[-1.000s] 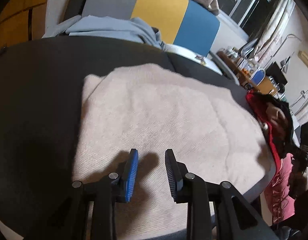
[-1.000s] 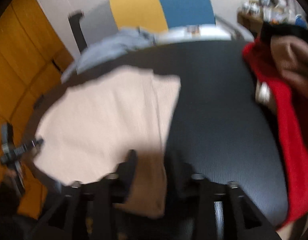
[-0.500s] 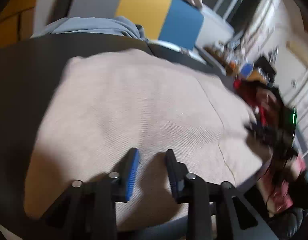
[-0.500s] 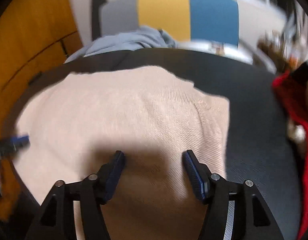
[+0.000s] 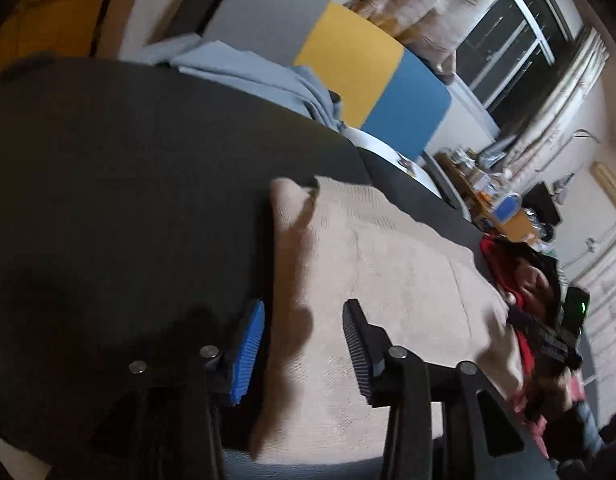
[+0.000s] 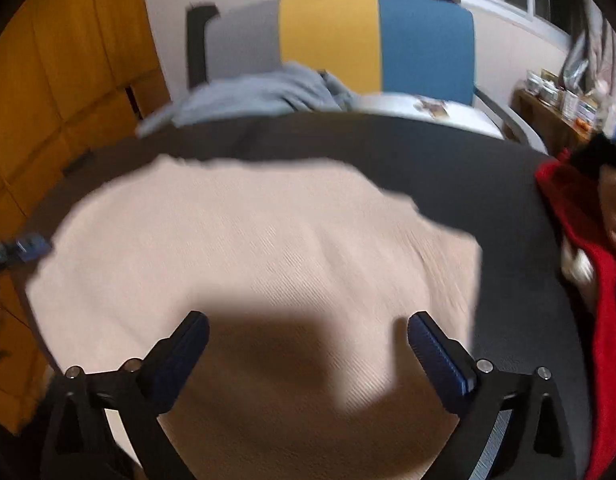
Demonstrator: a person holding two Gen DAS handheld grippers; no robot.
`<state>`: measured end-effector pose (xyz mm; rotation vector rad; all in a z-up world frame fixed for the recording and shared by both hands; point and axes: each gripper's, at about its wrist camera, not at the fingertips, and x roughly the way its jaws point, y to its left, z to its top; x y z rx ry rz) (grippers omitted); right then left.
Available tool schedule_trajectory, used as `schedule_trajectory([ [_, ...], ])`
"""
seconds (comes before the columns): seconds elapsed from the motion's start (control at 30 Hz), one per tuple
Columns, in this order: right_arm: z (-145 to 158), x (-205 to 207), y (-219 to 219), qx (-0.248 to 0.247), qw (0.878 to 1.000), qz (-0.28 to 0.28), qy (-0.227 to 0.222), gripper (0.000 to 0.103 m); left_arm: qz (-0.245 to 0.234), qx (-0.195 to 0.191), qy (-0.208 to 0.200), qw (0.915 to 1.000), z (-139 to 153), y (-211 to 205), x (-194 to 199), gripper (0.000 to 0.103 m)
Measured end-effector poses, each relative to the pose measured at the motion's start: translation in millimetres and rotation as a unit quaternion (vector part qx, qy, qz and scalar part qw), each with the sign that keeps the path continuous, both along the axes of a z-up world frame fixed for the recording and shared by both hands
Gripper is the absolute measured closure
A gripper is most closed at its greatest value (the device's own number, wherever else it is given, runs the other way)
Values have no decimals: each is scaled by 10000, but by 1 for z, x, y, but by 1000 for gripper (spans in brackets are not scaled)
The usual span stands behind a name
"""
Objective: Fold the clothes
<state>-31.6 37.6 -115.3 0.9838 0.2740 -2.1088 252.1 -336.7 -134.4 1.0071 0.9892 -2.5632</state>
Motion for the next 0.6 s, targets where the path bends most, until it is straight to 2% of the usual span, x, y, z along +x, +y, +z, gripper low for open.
schedule_trajectory([
  [0.07, 10, -3, -15, -251, 9996, 155, -54, 0, -260, 184, -72, 9995, -7, 0, -5, 60],
  [0.17, 11, -11, -43, -84, 9995, 307, -92, 0, -595, 322, -225, 9975, -13, 9, -2, 62],
  [0.2, 10, -14, -50, -29, 9994, 329, -87, 0, -628, 286, -284, 9972, -14, 12, -1, 73],
  [0.23, 8, -17, -55, 24, 9995, 318, -58, 0, -600, 240, -331, 9974, -13, 13, 3, 93],
  [0.27, 6, -23, -57, 74, 9997, 252, -26, 0, -580, 328, -277, 9974, -12, 12, 8, 102],
  [0.3, 3, -28, -59, 124, 9998, 185, 6, 0, -565, 445, -202, 9972, -11, 11, 14, 100],
  [0.37, -5, -39, -59, 300, 9995, 13, 81, 0, -629, 288, -286, 9972, -11, 18, 24, 100],
  [0.43, -22, -49, -50, 355, 9992, -142, -72, 0, -670, 216, -441, 9965, -18, 23, 33, 100],
  [0.47, -30, -53, -45, 315, 9992, -202, -160, 0, -667, 269, -555, 9959, -26, 24, 36, 100],
  [0.53, -31, -58, -30, -193, 9991, -199, -333, 0, -592, 370, -401, 9968, -28, 24, 45, 100],
  [0.6, -31, -61, -28, -247, 9986, -185, -434, 0, -717, 201, -352, 9966, -23, 29, 46, 100],
])
